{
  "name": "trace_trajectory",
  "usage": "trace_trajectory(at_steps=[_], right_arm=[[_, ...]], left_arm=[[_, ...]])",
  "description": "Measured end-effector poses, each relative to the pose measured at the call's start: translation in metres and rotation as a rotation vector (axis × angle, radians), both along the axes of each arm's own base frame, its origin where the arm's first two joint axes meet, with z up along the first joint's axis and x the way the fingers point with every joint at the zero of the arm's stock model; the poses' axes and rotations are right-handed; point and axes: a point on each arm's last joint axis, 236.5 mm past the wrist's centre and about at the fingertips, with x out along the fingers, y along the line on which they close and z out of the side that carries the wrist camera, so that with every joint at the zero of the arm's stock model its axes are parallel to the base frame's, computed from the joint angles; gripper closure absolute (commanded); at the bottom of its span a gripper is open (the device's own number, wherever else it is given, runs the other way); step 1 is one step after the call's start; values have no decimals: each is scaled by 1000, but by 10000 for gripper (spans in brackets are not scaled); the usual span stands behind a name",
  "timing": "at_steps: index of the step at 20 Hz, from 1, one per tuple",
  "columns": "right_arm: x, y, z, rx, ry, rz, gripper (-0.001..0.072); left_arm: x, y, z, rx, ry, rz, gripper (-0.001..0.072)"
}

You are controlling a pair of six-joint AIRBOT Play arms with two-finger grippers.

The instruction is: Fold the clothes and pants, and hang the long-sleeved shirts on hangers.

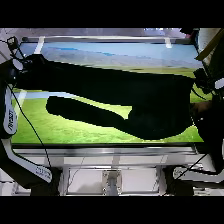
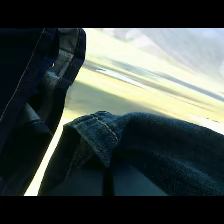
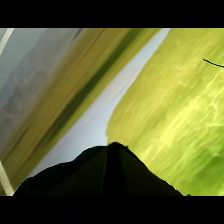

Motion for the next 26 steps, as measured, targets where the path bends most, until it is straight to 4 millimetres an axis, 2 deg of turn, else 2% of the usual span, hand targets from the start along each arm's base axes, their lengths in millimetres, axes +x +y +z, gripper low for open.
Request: trace_trajectory(at_steps=[1, 3, 6, 9, 10, 12, 14, 16, 17, 19, 20, 21, 22, 23, 26], right_arm=[[1, -1, 2, 3, -7, -5, 222], [1, 2, 7, 12, -4, 1, 231], [-10, 2, 35, -64, 13, 59, 231], [-42, -4, 78, -185, 40, 111, 231], [-57, -4, 93, -224, 50, 131, 231], [-87, 3, 109, -285, 100, 192, 231], [-111, 21, 116, -301, 136, 272, 231], [-124, 44, 121, -288, 127, 361, 231], [-125, 57, 126, -277, 104, 404, 231], [-124, 78, 134, -254, 52, 473, 231], [-123, 85, 138, -249, 28, 500, 231], [-123, 92, 140, -243, 12, 525, 231], [-122, 97, 144, -243, -9, 542, 231], [-122, 100, 146, -242, -19, 557, 231], [-121, 106, 150, -248, -40, 584, 232]], left_arm=[[-1, -3, 0, -17, 6, -1, 71], [-8, -7, 1, -49, 39, -7, 72], [-36, 3, 22, -79, 97, 0, 78], [-89, 20, 54, -103, 182, 16, 80], [-113, 25, 59, -110, 224, 21, 80], [-164, 30, 64, -127, 289, 43, 80], [-217, 29, 49, -168, 350, 84, 82], [-262, 17, 24, -253, 377, 128, 83], [-280, 9, 8, -319, 379, 155, 83], [-303, -13, -24, -490, 372, 193, 83], [-309, -26, -37, -583, 361, 199, 85], [-309, -37, -47, -674, 335, 206, 100], [-309, -46, -55, -749, 320, 207, 146], [-305, -53, -61, -818, 301, 208, 151], [-296, -70, -79, -930, 291, 202, 173]])
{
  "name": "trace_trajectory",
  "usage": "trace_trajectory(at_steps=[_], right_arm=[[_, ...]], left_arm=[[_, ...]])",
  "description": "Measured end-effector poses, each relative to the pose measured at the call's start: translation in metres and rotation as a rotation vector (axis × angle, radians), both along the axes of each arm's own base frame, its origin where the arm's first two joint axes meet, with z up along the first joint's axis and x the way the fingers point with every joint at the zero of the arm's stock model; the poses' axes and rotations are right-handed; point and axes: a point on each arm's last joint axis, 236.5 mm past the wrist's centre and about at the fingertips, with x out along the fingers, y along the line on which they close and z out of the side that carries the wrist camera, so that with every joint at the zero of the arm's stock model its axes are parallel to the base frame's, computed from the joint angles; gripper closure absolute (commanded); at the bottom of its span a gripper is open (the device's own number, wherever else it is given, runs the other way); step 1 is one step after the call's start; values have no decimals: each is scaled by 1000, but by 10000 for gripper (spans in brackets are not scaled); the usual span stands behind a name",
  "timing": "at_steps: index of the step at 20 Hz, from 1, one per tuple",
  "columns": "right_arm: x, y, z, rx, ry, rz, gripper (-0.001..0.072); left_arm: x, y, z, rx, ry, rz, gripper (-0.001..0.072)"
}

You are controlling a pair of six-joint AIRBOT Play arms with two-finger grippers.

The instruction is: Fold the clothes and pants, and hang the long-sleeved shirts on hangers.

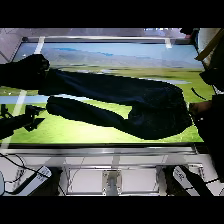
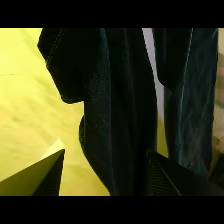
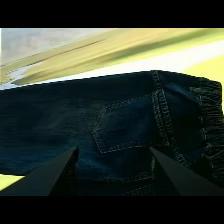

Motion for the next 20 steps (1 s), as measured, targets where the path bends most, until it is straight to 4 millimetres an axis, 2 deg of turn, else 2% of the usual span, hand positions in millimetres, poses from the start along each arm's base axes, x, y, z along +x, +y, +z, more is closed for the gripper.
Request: trace_trajectory(at_steps=[1, 4, 6, 10, 12, 20], right_arm=[[0, 1, 0, -1, 0, 7, 231], [0, 3, 1, -3, -6, 19, 231], [0, 4, 1, -2, -8, 23, 231], [0, 5, 2, -2, -8, 26, 231], [0, 5, 1, -1, -7, 27, 231], [0, 5, 1, 4, -7, 26, 231]], left_arm=[[3, -6, -6, -20, 2, -2, 238], [12, -13, -19, -25, 6, 8, 240], [15, -9, -25, -11, 12, 27, 240], [-6, -4, -52, 48, 118, 8, 240], [-8, -3, -59, 59, 141, 30, 240], [14, -8, -76, 123, 139, 97, 242]])
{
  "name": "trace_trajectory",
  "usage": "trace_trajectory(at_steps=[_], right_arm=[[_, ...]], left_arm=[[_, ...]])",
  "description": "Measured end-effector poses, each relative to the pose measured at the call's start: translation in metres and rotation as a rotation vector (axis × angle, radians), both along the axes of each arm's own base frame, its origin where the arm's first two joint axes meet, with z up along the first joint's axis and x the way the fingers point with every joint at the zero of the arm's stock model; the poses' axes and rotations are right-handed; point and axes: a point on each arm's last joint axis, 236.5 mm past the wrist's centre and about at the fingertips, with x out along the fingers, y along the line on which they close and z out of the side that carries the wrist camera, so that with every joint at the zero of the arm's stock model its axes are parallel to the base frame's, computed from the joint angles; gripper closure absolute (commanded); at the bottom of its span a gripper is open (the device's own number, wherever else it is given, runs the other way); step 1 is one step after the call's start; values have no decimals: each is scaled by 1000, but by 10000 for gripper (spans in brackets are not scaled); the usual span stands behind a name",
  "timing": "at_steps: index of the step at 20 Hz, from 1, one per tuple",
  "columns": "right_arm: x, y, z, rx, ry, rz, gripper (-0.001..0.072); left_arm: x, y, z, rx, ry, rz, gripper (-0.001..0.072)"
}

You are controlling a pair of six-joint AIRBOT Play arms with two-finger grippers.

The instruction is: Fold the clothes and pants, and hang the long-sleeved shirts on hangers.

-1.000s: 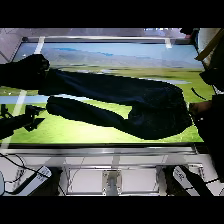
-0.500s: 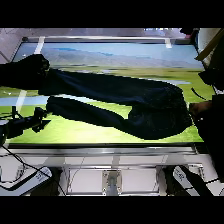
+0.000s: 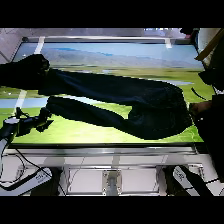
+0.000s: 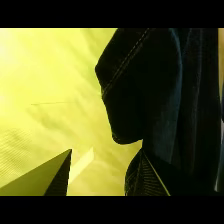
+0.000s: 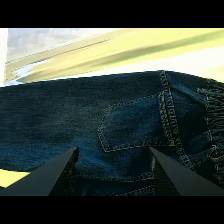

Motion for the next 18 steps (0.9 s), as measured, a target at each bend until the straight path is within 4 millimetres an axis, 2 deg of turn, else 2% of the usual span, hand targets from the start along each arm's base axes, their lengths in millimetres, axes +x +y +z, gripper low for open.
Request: trace_trajectory(at_steps=[1, 3, 6, 13, 15, 18], right_arm=[[0, 0, 0, 0, 0, 0, 232], [0, 0, 0, 1, 1, -1, 231], [0, 0, 0, 1, 1, -1, 231], [0, 0, 0, 1, 1, -1, 232], [0, 0, 0, 1, 1, -1, 231], [0, 0, 0, 1, 2, -1, 231]], left_arm=[[2, -3, -3, -4, 4, 5, 242], [5, -7, -10, -18, 17, 18, 361], [12, -8, -15, -40, 15, 66, 360], [27, 10, -15, -24, -22, 176, 374], [31, 17, -13, -6, -35, 194, 653], [43, 25, -2, 20, -74, 199, 675]])
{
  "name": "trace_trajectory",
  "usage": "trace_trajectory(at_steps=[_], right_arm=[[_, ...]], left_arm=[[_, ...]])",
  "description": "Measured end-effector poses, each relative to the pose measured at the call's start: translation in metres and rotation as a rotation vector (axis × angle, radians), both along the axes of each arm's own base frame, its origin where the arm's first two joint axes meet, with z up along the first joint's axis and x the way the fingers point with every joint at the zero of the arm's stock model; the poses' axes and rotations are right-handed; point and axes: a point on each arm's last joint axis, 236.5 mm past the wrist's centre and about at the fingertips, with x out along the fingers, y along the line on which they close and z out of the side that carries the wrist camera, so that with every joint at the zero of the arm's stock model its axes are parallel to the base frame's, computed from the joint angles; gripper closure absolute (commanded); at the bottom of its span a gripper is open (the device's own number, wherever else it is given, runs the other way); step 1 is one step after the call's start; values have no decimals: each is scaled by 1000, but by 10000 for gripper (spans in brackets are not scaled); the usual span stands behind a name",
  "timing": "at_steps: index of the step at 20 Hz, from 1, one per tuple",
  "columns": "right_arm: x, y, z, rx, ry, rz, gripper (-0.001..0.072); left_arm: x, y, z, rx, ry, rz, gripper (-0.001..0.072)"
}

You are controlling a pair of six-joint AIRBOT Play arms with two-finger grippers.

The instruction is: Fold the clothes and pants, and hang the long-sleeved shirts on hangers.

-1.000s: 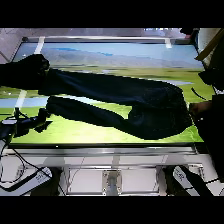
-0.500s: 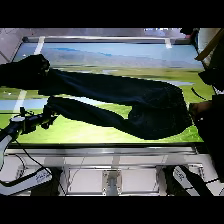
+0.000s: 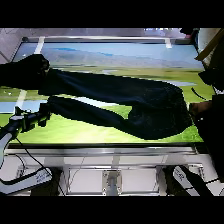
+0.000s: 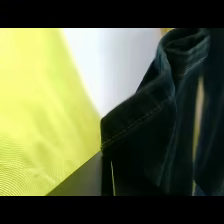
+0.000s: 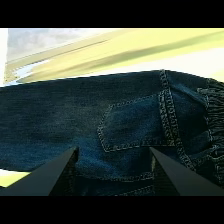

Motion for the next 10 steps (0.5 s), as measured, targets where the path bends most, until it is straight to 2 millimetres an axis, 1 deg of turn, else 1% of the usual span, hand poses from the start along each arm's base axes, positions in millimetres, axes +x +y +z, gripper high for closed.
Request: trace_trajectory(at_steps=[1, 4, 5, 7, 8, 10], right_arm=[[0, 0, 0, 0, 0, 0, 232], [0, 0, 0, 0, 0, 0, 242], [0, 0, -1, 0, 3, 1, 280], [-5, 1, -4, -9, 24, 8, 285], [-9, -1, -7, -25, 43, 9, 285], [-23, -7, -17, -78, 104, 8, 285]], left_arm=[[4, 2, 4, 10, -13, -7, 686], [19, 8, 21, 40, -60, -15, 687], [23, 11, 29, 51, -80, -22, 687], [29, 19, 52, 84, -134, -32, 688], [30, 26, 68, 106, -167, -35, 689], [24, 44, 102, 181, -219, -60, 690]])
